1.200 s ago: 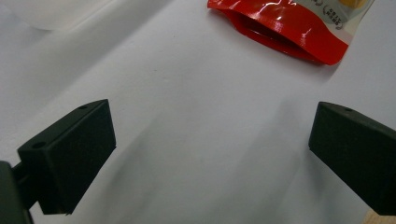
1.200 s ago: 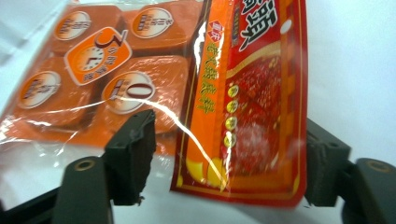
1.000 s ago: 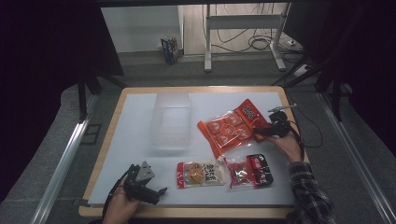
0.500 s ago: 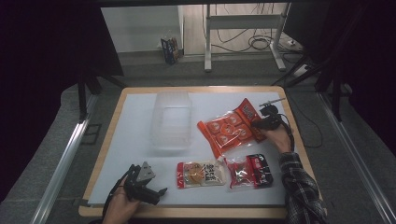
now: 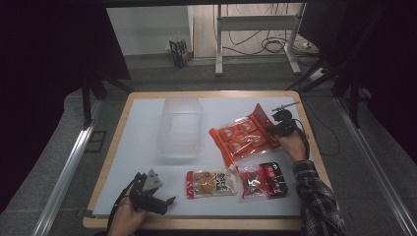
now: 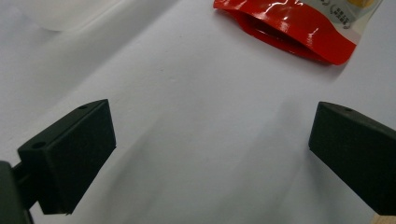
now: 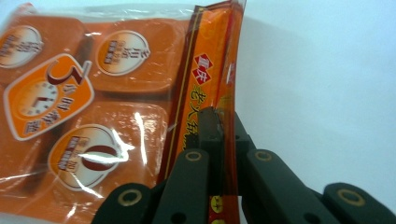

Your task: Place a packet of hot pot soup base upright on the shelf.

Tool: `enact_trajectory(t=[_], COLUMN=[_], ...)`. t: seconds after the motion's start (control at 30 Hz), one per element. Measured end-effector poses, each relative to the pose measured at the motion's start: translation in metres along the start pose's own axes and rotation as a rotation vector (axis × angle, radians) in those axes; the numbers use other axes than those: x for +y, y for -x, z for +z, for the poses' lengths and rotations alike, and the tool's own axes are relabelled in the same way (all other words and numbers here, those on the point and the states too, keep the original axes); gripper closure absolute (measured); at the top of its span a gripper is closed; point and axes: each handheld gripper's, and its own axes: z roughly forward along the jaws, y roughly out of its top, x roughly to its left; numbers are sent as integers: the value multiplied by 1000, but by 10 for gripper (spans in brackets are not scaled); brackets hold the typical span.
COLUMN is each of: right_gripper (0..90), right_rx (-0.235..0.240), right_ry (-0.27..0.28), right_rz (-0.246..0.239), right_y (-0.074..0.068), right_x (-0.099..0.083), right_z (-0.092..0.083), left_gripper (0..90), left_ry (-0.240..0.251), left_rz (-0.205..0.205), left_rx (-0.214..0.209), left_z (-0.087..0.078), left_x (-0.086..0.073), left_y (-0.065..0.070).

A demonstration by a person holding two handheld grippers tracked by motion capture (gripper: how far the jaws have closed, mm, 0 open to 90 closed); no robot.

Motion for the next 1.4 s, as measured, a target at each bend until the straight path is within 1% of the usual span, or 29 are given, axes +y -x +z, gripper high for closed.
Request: enact_trajectory(t=[0.07,0.1,0.13,0.2,0.3,0.33,0.4,0.5,0.53,0.57,0.63,0.67,0.7,0.77,0.83,0.93,0.97,1.07,1.1,1.13,1.17,1.2,1.27,1.3,1.33,1.37,1.4], right_gripper=[882,882,882,882,883,883,882,882,882,882,882,882,883,883,882,883,883,883,884,884,884,884,884,884,884,884,884], right_rx=[-3,-3,0,0,4,9,14,28,28,39,52,52,69,71,85,97,108,123,135,144,144,160,176,176,180,180,182], right_ry=[31,31,44,51,73,92,99,135,135,144,152,152,161,161,172,178,178,174,172,174,174,174,174,174,173,169,169], right_rz=[15,15,11,14,-3,-16,-16,-24,-24,-29,-27,-27,-29,-32,-48,-63,-69,-68,-83,-92,-92,-106,-117,-117,-126,-151,-160], right_y=[-1,-1,-1,-2,-6,-9,-11,-18,-18,-22,-26,-26,-31,-32,-42,-52,-57,-64,-71,-75,-75,-83,-90,-90,-95,-105,-108], right_x=[2,2,4,5,11,15,16,25,25,29,34,34,40,41,51,59,63,69,74,77,77,82,87,87,90,95,97], right_z=[-9,-9,-16,-19,-31,-38,-41,-55,-55,-62,-68,-68,-75,-76,-85,-92,-95,-99,-103,-104,-104,-107,-109,-109,-110,-111,-112], left_gripper=[6,6,6,6,6,6,6,5,5,6,5,5,5,5,5,5,5,5,5,5,5,5,5,5,5,5,5], left_ry=[2,1,0,-2,-1,-1,0,1,1,1,2,2,4,4,7,7,9,13,12,13,13,13,13,13,15,18,18], left_rz=[-4,-3,0,2,5,5,5,6,6,6,7,7,6,6,4,5,2,2,7,7,7,7,9,9,9,11,12], left_rx=[-4,-1,0,0,3,4,5,5,5,5,5,6,5,4,4,5,2,-2,-1,-2,-2,-3,-3,-3,-4,-2,-2], left_z=[0,0,0,0,0,0,0,-1,-1,-1,-1,-1,-1,-1,-2,-2,-2,-2,-2,-2,-2,-3,-3,-3,-3,-3,-3], left_x=[0,0,0,0,0,0,0,0,0,0,0,0,0,0,0,1,0,0,1,0,0,1,1,1,1,1,1], left_y=[0,0,0,1,1,1,1,1,1,1,1,1,1,1,1,1,2,2,1,1,1,1,1,1,1,1,2])
